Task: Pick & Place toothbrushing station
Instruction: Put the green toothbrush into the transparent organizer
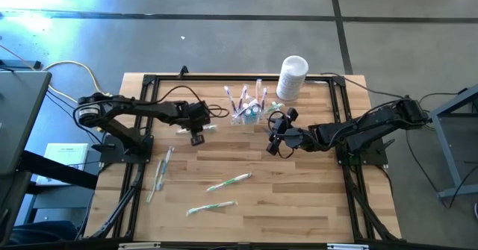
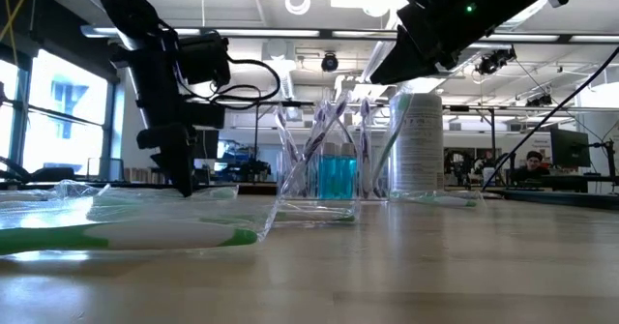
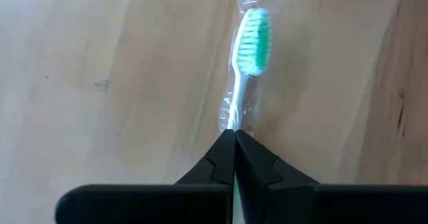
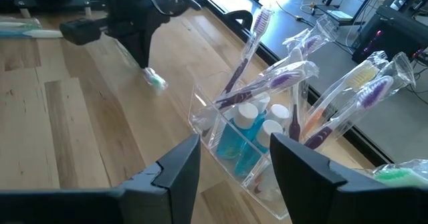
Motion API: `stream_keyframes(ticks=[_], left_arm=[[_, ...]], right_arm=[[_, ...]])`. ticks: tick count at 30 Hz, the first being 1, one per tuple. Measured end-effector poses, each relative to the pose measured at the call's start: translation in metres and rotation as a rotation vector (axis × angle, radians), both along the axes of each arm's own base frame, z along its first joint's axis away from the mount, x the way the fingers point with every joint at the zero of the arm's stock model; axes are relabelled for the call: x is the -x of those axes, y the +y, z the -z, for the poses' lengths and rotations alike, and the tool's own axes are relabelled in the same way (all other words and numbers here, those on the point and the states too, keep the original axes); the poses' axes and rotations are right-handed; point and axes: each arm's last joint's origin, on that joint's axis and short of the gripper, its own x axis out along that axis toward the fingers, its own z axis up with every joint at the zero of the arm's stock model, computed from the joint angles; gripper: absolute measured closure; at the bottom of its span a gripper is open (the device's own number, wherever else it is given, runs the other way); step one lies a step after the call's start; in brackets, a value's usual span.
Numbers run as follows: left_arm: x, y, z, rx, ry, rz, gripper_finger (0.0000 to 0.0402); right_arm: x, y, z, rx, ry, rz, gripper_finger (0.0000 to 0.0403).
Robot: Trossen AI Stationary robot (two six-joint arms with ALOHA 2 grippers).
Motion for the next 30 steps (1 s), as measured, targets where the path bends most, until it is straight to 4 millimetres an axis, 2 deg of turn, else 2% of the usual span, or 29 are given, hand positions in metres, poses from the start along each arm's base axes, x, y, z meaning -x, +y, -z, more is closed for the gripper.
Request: stream_keyframes(ticks=[11, 14, 19, 23, 26, 30], left_arm=[[-0.004, -0.017, -0.002, -0.029, 0.007, 0.062, 0.04], [-0.006, -0.018, -0.012, -0.044, 0.011, 0.061, 0.0401], [-0.011, -0.017, -0.037, -0.074, 0.002, 0.029, 0.0401], [-0.012, -0.027, -0.065, -0.1, -0.091, 0.054, 0.0401], [-0.011, -0.039, -0.094, -0.12, -0.247, 0.077, 0.0401], [0.004, -0.051, -0.131, -0.157, -0.518, 0.083, 0.0401]], right_arm=[[0.0, 0.0, 0.0, 0.0, 0.0, 0.0, 0.023], [0.0, 0.0, 0.0, -0.001, -0.001, 0.0, 0.023], [0.0, 0.0, 0.0, 0.0, 0.0, 0.0, 0.023], [0.0, 0.0, 0.001, 0.001, 0.009, 0.0, 0.023], [0.001, 0.0, 0.002, -0.007, 0.016, 0.005, 0.023], [0.002, 0.0, 0.003, -0.015, 0.026, 0.013, 0.023]])
